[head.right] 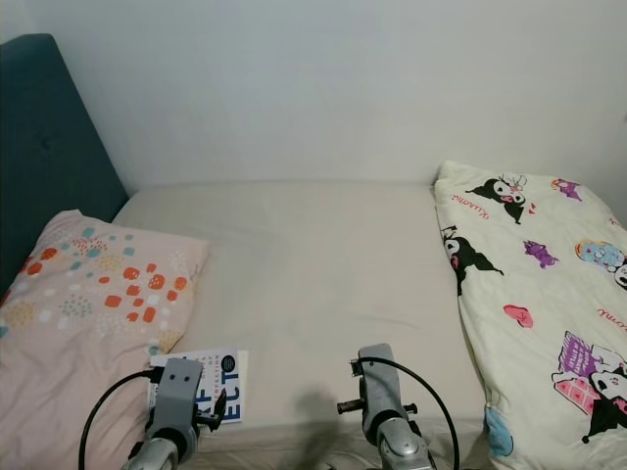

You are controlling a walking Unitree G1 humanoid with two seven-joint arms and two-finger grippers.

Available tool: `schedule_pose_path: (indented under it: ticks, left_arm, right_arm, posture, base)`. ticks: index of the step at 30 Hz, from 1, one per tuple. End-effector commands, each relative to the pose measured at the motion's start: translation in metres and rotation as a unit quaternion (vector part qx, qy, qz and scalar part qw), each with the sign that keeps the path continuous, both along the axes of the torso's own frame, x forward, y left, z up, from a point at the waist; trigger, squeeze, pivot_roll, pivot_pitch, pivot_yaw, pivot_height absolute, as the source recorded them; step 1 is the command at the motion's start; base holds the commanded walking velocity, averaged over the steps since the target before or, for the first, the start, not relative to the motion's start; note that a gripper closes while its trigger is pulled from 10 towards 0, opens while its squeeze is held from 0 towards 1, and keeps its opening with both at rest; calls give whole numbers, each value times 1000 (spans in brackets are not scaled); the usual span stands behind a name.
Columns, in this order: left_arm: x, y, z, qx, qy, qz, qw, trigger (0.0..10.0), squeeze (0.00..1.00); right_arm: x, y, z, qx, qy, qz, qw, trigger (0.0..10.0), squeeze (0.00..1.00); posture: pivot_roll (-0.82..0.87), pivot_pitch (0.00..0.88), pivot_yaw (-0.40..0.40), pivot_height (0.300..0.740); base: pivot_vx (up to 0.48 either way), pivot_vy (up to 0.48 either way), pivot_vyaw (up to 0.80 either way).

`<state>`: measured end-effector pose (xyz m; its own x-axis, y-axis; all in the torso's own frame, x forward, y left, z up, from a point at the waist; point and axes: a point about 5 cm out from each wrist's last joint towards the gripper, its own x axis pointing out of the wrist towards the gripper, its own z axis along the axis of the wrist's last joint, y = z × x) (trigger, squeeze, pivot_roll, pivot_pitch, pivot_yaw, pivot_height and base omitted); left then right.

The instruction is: Clean up the room

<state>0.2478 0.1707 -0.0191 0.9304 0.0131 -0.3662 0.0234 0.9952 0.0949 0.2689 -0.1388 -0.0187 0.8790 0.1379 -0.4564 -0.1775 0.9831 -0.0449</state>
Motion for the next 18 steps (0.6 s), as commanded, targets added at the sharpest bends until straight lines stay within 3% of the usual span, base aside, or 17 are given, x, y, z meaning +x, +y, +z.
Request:
schedule_pose_path:
  ticks: [1, 6, 12, 18]
  left_arm:
    - [-5, -3, -4, -2, 9, -2, 1000, 10000, 0]
    - [-2, -5, 0, 3, -4, -9, 1000, 10000, 0]
    - [3, -4, 7, 1, -29, -12, 1000, 10000, 0]
    - [4, -2, 9, 5, -36, -7, 999, 10000, 0]
  right_arm:
    - [-6, -1, -6, 0, 18, -1, 1000, 10000, 0]
    - [-6, 0, -6, 0, 17, 0, 1000, 10000, 0]
    - [-6, 0, -6, 0, 14, 3, 1000, 10000, 0]
    - [-6, 2, -6, 1, 12, 5, 1000, 10000, 0]
  posture:
    - [2, 78, -47, 740]
    - [2, 75, -44, 740]
    - [6, 66, -42, 740]
    - [9, 58, -40, 740]
  base:
    - [0, 0, 0]
    - [0, 0, 0]
    - [0, 442, 0]
    - [0, 0, 0]
